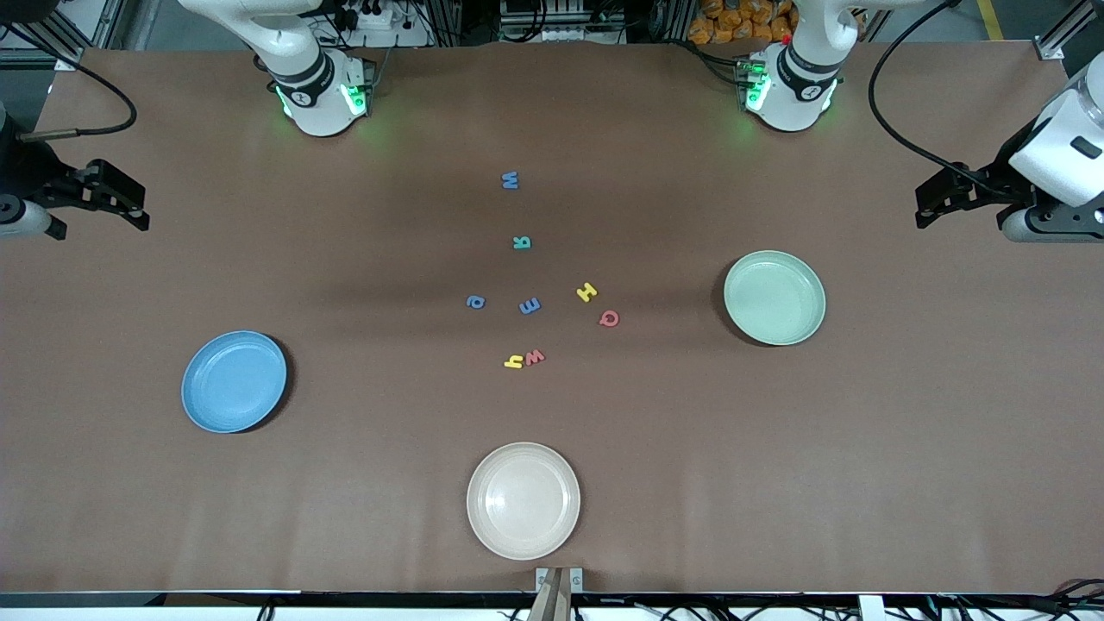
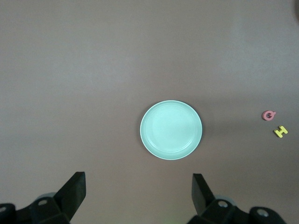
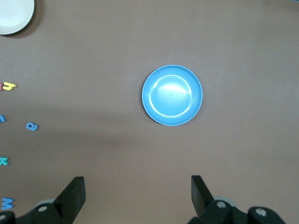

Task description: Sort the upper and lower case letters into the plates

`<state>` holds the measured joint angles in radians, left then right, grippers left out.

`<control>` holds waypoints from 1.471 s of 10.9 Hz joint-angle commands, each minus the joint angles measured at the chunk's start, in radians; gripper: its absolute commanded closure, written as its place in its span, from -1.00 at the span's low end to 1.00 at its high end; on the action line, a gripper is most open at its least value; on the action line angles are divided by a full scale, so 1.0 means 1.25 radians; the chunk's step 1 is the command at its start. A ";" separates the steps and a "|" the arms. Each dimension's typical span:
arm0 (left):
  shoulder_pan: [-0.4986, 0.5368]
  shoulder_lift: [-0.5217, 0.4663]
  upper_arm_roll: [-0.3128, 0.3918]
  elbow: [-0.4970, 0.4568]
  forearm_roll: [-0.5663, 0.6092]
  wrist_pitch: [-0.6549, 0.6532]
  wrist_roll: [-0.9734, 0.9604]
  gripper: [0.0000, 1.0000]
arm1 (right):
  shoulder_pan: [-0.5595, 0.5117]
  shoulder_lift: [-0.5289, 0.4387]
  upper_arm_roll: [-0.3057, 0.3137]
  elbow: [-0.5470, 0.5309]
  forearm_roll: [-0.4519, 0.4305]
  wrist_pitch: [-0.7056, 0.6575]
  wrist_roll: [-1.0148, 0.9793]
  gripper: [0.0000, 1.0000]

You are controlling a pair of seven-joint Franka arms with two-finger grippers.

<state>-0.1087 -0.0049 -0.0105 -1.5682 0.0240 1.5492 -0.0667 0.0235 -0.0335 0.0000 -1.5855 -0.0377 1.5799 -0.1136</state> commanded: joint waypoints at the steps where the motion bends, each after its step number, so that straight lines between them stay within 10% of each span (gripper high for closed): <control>1: -0.005 -0.008 0.003 0.003 -0.009 0.003 -0.018 -1.00 | 0.003 -0.008 -0.002 -0.005 0.006 -0.004 -0.006 -1.00; 8: -0.021 0.009 -0.017 -0.037 -0.031 -0.001 -0.019 -1.00 | 0.003 -0.005 -0.002 -0.005 0.006 -0.001 -0.006 -1.00; 16: -0.150 0.316 -0.030 -0.043 -0.152 0.121 -0.161 -1.00 | 0.003 -0.005 -0.002 -0.004 0.006 0.004 -0.009 -1.00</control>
<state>-0.2445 0.3293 -0.0518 -1.6510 -0.1504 1.6584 -0.1693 0.0240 -0.0314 0.0007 -1.5887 -0.0377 1.5824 -0.1136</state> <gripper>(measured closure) 0.000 0.000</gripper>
